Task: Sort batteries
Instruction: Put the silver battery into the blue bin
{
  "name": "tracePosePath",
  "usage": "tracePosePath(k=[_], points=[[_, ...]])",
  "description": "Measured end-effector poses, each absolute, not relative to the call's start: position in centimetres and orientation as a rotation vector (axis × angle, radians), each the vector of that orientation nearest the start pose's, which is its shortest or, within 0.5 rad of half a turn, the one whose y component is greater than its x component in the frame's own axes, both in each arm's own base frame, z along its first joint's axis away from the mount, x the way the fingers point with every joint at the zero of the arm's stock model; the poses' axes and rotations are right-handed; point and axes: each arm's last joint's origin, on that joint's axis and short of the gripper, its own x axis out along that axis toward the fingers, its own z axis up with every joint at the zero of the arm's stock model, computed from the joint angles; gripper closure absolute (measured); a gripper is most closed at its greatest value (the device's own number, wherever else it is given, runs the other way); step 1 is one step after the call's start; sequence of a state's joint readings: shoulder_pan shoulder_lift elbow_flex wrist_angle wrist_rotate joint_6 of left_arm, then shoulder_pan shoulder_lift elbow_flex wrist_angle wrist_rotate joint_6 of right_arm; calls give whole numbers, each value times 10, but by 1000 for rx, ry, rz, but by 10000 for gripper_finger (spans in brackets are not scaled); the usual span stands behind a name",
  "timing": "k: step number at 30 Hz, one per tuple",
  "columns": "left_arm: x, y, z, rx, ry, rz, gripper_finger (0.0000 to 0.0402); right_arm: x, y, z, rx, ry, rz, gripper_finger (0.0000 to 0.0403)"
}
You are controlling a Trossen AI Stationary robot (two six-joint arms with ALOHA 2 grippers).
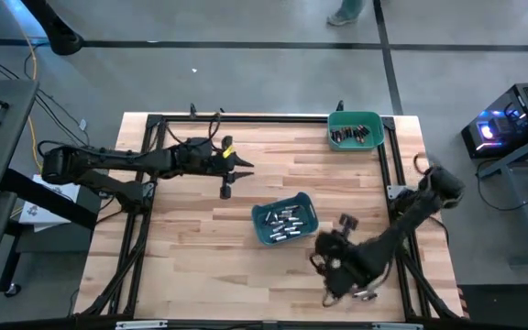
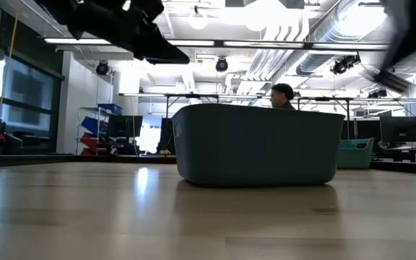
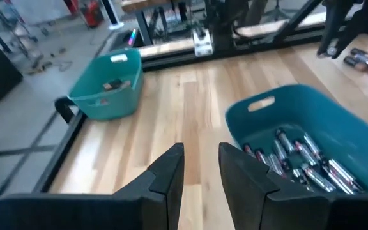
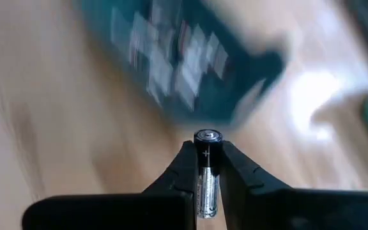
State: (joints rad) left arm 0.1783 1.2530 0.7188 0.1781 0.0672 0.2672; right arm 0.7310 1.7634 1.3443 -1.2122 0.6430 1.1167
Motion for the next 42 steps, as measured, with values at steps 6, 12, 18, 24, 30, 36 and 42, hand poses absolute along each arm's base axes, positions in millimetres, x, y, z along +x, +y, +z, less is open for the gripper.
tracePosePath(k=[6, 12, 18, 24, 30, 36, 42], points=[[258, 45, 260, 234, 318, 70, 312, 309, 142, 254, 39, 900, -487, 385], [254, 43, 256, 225, 378, 60, 312, 364, 74, 231, 66, 1012, -263, 386], [247, 42, 245, 198, 511, 43, 312, 374, 43, 195, 106, 1205, -183, 371], [245, 42, 236, 193, 537, 42, 312, 376, 42, 184, 86, 1253, -137, 340], [244, 42, 234, 186, 538, 52, 312, 374, 41, 196, 90, 1253, -141, 291], [245, 42, 235, 190, 528, 63, 312, 373, 52, 231, 129, 1315, -210, 276], [244, 43, 234, 196, 543, 90, 312, 356, 125, 271, 60, 1271, -192, 294]])
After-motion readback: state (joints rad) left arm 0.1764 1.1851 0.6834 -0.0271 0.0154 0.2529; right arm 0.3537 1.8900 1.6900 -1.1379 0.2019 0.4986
